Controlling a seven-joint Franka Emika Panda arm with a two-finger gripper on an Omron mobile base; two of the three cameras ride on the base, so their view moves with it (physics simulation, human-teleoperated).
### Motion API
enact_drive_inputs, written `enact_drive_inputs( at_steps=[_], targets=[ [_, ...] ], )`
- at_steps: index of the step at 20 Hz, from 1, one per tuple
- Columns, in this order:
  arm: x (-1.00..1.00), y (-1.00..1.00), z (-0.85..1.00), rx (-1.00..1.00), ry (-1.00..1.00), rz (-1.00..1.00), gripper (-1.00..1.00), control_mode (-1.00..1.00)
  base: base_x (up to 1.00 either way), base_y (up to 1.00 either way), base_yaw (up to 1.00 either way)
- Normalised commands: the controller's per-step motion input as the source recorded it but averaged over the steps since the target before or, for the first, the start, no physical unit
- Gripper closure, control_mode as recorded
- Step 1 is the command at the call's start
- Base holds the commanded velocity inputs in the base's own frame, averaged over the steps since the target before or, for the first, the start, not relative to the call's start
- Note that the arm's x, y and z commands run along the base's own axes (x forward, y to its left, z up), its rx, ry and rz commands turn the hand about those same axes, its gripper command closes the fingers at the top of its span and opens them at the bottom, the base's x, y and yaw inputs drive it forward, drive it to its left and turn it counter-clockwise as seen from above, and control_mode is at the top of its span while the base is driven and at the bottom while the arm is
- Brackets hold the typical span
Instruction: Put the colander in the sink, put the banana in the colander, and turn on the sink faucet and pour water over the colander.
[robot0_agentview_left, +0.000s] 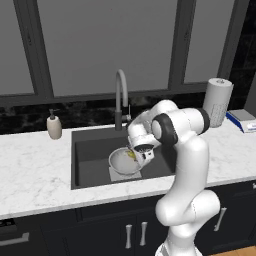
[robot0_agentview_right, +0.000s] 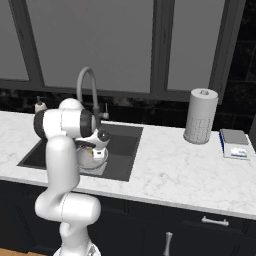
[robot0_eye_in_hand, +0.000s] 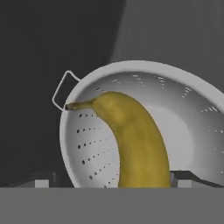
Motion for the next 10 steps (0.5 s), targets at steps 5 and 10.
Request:
enact_drive_inputs(
  at_steps=[5,10],
  targets=[
    [0.00,0.38,0.38,0.00,-0.03,-0.24,-1.00,-1.00,0.00,0.00,0.00],
    [-0.25,0.06,0.36,0.00,0.03,-0.13,-1.00,-1.00,0.00,0.00,0.00]
  ],
)
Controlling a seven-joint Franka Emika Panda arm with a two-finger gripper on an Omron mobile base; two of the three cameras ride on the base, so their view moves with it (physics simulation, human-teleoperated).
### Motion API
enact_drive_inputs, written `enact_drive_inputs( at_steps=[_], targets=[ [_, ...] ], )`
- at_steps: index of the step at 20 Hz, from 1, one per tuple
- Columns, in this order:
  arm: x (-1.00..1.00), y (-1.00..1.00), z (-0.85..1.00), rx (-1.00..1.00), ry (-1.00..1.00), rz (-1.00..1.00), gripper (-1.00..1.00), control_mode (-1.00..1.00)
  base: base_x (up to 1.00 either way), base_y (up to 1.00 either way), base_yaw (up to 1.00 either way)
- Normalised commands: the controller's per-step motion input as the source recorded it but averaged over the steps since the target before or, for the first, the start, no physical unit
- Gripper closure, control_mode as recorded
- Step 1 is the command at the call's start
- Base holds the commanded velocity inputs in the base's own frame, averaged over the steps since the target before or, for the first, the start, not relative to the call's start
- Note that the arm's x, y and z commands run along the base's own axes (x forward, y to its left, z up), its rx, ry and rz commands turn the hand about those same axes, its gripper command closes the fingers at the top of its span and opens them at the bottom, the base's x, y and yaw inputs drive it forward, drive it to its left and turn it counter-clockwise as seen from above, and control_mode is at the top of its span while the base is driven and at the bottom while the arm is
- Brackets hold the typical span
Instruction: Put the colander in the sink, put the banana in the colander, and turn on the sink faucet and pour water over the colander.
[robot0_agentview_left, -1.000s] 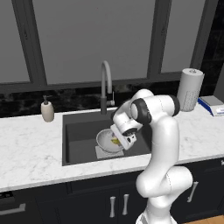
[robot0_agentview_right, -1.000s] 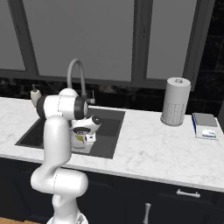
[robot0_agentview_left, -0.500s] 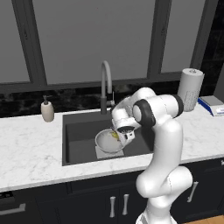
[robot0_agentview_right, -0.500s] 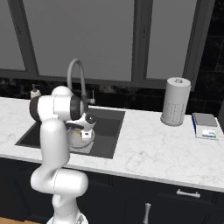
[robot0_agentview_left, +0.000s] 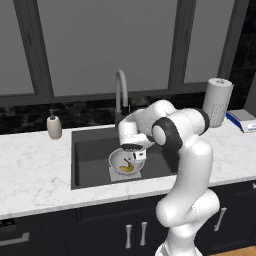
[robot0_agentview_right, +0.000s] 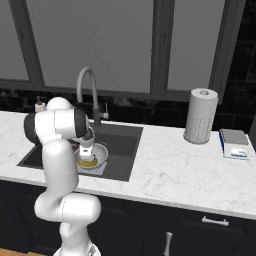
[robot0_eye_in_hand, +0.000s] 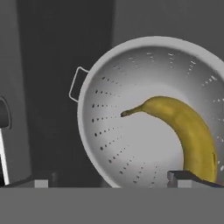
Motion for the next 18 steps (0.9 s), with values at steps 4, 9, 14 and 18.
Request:
enact_drive_inputs(
  at_steps=[4,9,14,18],
  targets=[
    [-0.56,-0.34,0.43,0.03,0.04,-0.08,-1.00,-1.00,0.00,0.00,0.00],
    [-0.43,-0.62,0.76,0.10,0.06,-0.09,-1.00,-1.00,0.00,0.00,0.00],
    [-0.15,-0.51,0.96,0.10,0.06,-0.04,-1.00,-1.00,0.00,0.00,0.00],
    [0.00,-0.14,1.00,0.01,0.15,0.00,-1.00,-1.00,0.00,0.00,0.00]
  ],
)
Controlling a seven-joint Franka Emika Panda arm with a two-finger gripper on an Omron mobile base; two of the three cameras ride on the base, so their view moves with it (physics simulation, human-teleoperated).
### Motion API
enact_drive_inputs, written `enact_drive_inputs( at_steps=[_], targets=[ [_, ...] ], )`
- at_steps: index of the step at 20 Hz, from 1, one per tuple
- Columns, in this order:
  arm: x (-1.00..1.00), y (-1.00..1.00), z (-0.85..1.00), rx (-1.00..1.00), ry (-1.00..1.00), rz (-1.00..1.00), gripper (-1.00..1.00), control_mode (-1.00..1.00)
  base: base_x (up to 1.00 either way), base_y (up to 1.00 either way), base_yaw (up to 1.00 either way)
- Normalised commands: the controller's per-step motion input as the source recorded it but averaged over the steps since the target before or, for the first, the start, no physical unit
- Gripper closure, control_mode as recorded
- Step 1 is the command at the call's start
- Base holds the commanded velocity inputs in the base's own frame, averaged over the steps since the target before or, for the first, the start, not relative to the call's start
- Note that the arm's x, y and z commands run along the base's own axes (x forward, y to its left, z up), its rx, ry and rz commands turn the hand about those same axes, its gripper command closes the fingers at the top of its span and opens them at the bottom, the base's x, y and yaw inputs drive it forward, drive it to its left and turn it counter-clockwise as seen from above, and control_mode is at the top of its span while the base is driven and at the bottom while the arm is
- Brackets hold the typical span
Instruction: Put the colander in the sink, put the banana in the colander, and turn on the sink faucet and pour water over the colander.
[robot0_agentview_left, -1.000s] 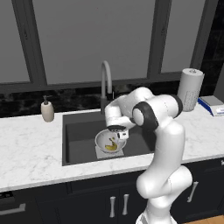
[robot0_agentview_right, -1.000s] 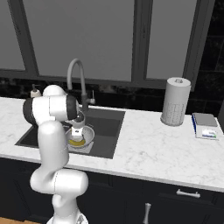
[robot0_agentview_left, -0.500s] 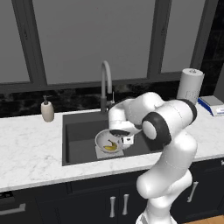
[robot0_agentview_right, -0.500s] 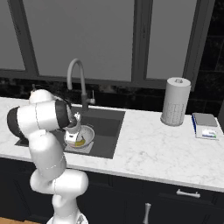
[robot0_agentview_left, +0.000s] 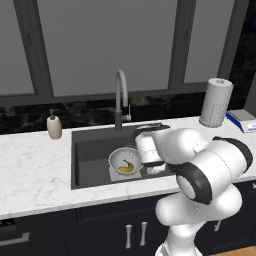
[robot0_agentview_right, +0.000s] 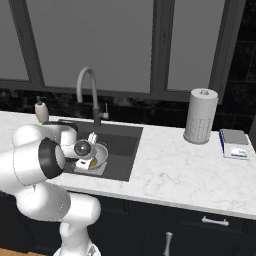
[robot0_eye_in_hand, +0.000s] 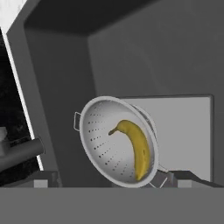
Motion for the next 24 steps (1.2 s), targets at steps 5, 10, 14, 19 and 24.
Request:
enact_drive_inputs(
  at_steps=[5,10,14,19,24],
  targets=[
    [0.06,-0.13,1.00,0.00,0.18,0.00,-1.00,-1.00,0.00,0.00,0.00],
    [0.04,-0.29,1.00,0.12,0.26,0.00,-1.00,-1.00,0.00,0.00,0.00],
    [0.01,-0.36,1.00,0.21,0.14,0.04,-1.00,-1.00,0.00,0.00,0.00],
    [0.00,-0.33,0.81,0.22,-0.02,0.07,-1.00,-1.00,0.00,0.00,0.00],
    [0.20,-0.01,0.13,0.24,-0.16,0.14,-1.00,-1.00,0.00,0.00,0.00]
  ],
)
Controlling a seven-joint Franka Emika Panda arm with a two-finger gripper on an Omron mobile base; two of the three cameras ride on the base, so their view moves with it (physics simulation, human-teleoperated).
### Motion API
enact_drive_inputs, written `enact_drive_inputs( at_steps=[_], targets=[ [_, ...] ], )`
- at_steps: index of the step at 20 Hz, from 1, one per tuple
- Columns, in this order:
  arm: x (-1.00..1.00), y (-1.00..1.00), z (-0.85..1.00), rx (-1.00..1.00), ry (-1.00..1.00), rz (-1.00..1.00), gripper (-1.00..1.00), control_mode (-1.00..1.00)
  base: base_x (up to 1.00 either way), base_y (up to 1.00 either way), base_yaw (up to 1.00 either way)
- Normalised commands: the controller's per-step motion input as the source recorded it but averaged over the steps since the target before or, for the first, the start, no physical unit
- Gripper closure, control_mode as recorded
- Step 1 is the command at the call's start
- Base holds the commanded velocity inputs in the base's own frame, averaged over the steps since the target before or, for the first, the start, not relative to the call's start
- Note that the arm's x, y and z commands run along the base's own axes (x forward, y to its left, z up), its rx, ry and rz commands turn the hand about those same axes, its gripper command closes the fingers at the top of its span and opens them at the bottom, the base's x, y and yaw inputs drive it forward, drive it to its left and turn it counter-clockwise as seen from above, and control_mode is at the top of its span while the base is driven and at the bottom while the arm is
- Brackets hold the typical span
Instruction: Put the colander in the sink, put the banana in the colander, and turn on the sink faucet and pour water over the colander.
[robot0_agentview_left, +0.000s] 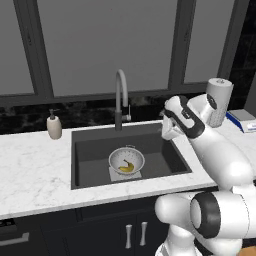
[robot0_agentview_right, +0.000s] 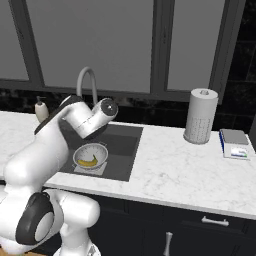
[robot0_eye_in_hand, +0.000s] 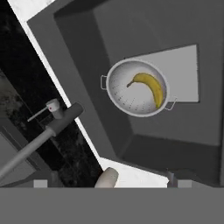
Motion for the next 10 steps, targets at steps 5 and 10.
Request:
enact_drive_inputs(
  at_steps=[5,10],
  targets=[
    [0.31,0.00,0.25,0.28,-0.01,0.06,-1.00,-1.00,0.00,0.00,0.00],
    [0.16,0.05,0.23,0.34,0.00,0.00,-1.00,-1.00,0.00,0.00,0.00]
  ],
)
